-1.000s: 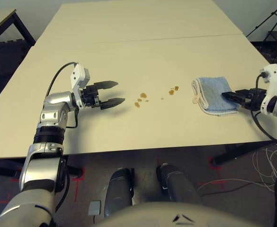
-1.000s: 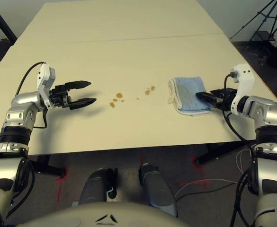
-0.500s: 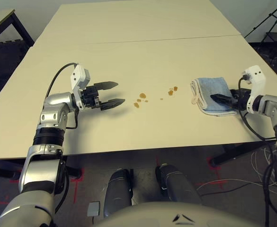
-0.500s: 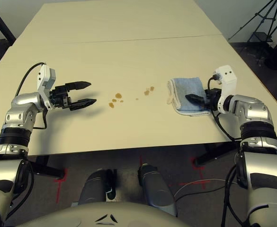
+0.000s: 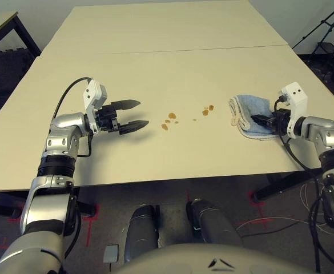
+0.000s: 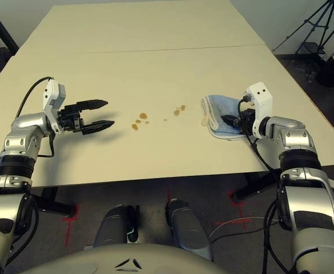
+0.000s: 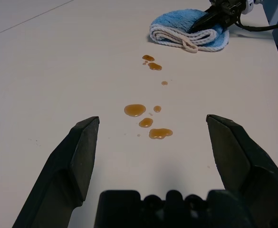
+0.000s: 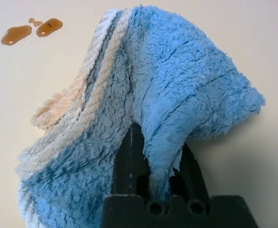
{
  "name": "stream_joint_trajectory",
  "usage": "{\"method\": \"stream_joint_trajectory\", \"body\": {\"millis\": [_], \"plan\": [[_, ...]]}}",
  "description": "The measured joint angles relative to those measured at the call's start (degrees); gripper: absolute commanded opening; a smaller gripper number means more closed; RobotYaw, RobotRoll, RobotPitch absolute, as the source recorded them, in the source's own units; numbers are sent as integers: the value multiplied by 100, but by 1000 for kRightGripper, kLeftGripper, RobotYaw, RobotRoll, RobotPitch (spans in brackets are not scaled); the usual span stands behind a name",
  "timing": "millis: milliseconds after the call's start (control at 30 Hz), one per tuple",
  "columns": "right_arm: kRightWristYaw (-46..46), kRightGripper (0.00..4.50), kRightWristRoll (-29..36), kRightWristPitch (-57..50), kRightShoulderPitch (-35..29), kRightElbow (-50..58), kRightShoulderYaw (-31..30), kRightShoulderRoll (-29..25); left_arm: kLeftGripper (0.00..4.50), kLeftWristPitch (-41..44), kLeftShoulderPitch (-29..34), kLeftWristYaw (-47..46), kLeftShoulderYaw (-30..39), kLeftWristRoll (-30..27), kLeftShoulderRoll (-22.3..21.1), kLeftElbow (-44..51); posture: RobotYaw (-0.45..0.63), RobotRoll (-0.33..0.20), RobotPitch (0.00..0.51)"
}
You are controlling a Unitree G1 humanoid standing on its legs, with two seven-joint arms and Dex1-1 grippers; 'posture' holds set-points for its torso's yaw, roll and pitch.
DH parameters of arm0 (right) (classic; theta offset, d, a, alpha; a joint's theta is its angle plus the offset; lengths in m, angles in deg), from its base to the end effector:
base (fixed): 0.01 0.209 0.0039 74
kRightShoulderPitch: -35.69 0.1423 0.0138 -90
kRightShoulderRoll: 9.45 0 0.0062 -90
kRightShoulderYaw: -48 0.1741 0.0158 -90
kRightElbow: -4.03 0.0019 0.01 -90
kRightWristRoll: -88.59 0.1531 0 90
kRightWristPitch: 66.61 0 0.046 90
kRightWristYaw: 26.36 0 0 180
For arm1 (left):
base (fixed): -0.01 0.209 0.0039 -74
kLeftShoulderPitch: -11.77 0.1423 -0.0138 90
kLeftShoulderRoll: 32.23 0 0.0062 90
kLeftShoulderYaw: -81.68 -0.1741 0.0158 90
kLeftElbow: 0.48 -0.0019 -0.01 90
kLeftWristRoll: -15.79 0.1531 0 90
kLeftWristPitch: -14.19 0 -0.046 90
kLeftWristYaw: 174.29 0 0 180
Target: Wipe the water off the table with a rag.
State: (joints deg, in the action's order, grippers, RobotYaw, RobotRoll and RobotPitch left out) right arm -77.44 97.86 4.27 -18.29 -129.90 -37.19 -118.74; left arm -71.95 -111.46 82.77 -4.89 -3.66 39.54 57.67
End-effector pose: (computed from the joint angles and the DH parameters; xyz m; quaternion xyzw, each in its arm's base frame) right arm 0.3039 -0.3051 0.1144 -0.0372 0.2290 0.2561 0.9384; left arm 0.3081 0.2787 0.1433 0.0760 0.0401 -0.5370 0.8392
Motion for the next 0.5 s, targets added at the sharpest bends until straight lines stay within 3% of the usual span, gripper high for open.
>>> {"method": "stream_joint_trajectory", "body": {"millis": [233, 500], "plan": [[371, 56, 213, -11, -13, 581, 230, 295, 4500, -75, 32, 124, -9, 52, -139, -37, -261, 0, 112], [886, 56, 100, 103, 264, 838, 59, 949, 4500, -95, 48, 135, -9, 66, -206, -47, -247, 0, 112]]}}
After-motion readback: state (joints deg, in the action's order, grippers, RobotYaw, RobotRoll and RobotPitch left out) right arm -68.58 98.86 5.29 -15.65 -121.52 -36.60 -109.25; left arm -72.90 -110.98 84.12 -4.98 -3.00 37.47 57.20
